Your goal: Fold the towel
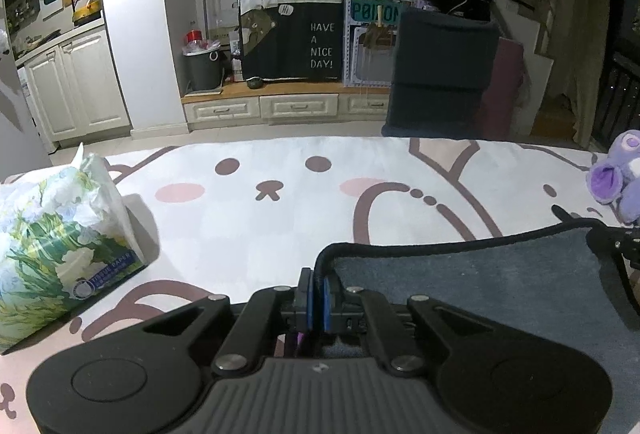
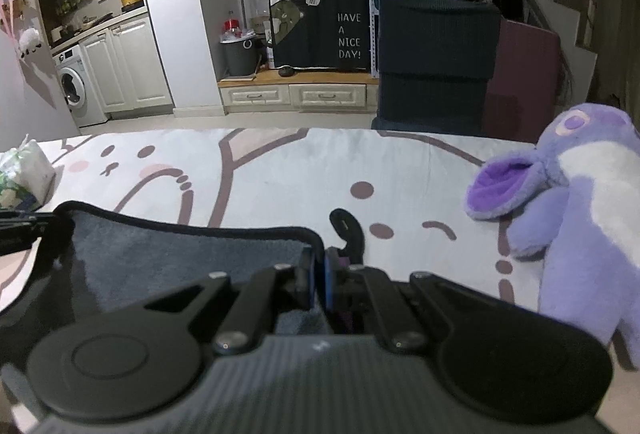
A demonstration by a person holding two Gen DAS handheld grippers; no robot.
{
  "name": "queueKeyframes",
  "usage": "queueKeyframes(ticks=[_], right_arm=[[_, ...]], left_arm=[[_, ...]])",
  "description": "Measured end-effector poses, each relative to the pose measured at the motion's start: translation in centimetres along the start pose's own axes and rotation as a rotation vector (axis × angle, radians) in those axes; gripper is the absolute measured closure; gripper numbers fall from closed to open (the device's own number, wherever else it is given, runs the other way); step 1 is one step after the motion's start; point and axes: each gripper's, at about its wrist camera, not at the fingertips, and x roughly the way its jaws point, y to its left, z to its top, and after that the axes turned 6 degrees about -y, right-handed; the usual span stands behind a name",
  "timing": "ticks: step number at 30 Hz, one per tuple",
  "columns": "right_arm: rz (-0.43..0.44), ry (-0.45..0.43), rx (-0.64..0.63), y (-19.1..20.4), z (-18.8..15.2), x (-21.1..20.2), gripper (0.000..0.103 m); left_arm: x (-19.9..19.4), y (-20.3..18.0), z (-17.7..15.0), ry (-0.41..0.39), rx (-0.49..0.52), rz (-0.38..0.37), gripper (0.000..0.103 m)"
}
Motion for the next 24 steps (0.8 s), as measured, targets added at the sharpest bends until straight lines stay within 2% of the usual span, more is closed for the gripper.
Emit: queueKeyframes(ticks=[8,11,13,15,17,18,20,24], right_arm=[[-0.007,0.014,-0.028,-0.3,-0.7,1.4,0.093],[-0.013,0.011,-0.043,-0.3,-0.8,1.5,0.089],[-0.026,0.009,-0.048,-0.3,-0.8,1.5,0.08],[-0.049,0.008,-0.057,-0.3,-0.9,1.5,0.066],[-0.069,0.007,-0.053,-0.6,-0.8,1.4,0.049],[-0.079,0.008,-0.047,-0.8,-0.8,1.3,0.046],[-0.099,0.009,-0.04,-1.1,-0.7,1.1,0.033],[-0.108,-0.014,-0.035,-1.4,-0.5,0.4,0.022]], left_arm=[[0.7,-0.3,-0.3,0.01,0.01,0.014,0.094],[0.8,-0.2,-0.3,0.01,0.007,0.014,0.093],[0.8,-0.2,-0.4,0.013,0.016,0.024,0.088],[0.7,0.0,-0.3,0.015,0.016,0.039,0.078],[0.6,0.2,-0.3,0.022,0.004,0.05,0.056],[0.6,0.4,-0.3,0.027,-0.002,0.058,0.051],[0.4,0.7,-0.3,0.036,-0.014,0.068,0.029],[-0.3,0.9,-0.1,0.037,-0.021,0.074,0.012]])
